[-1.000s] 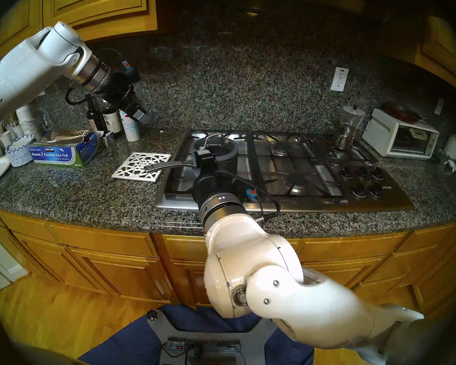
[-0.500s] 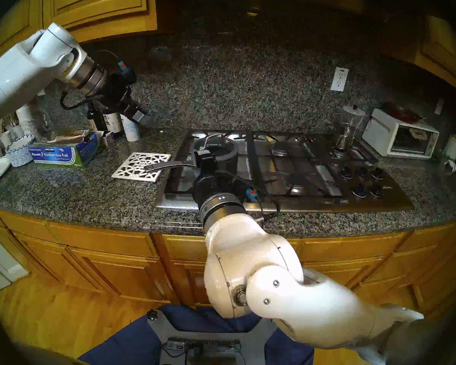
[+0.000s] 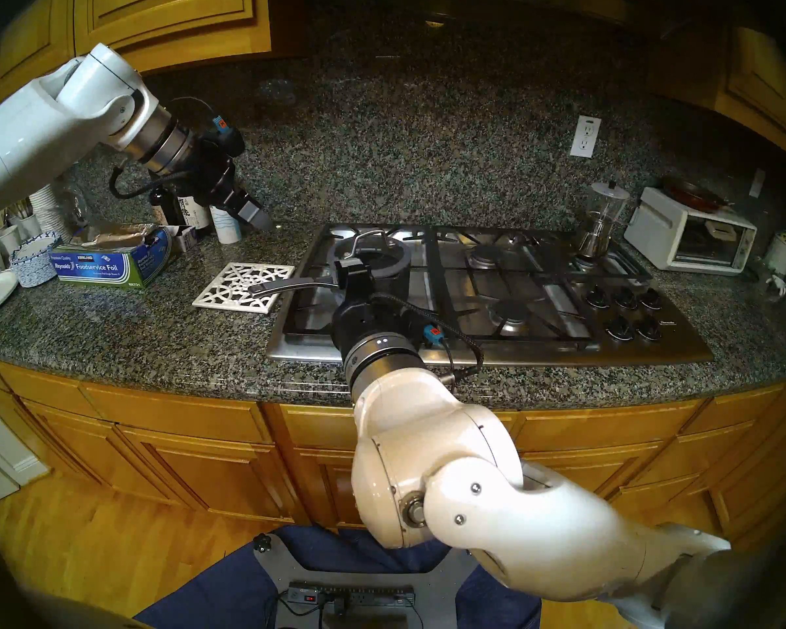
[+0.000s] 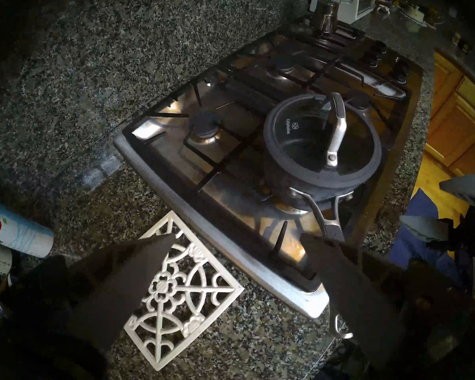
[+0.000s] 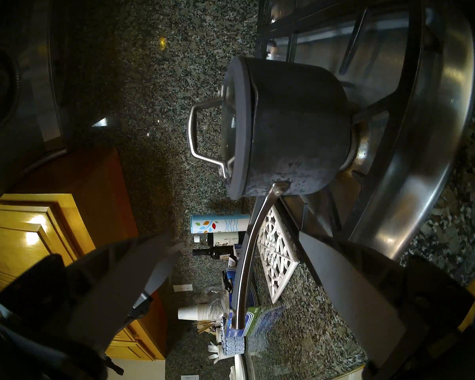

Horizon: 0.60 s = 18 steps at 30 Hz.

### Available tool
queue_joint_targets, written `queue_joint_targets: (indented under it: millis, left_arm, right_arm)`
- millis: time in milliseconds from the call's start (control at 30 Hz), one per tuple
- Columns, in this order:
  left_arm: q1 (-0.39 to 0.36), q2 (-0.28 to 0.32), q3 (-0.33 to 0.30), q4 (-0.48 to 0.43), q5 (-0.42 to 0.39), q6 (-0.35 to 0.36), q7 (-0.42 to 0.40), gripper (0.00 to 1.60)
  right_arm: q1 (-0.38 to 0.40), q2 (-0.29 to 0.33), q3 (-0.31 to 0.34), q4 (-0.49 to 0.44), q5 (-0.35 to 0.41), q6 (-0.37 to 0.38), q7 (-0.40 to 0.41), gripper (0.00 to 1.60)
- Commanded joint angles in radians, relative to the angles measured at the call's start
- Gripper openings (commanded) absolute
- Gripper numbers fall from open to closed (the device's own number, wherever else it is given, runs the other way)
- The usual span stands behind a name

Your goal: Pick up the pot, put it on the stove, take off the pot lid

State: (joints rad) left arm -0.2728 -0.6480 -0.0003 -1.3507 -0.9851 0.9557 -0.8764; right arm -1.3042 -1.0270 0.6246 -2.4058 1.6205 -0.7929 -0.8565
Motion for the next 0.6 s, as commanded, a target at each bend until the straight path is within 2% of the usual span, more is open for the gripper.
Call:
queue_joint_targets:
  millis: [0,567]
  left_arm:
    - [-0.066,-0.037,-0.013,0.017,-0.038,-0.006,-0.108,1.60]
    - [-0.083,-0.115,0.023,-0.003,-0.103,-0.011,-0.099,1.60]
  right_arm:
    - [0.018,-0.005,0.012,-0.024,-0.012,0.000,0.013,1.60]
    - [0.018,-0.005,0.012,-0.025,-0.012,0.000,0.013,1.60]
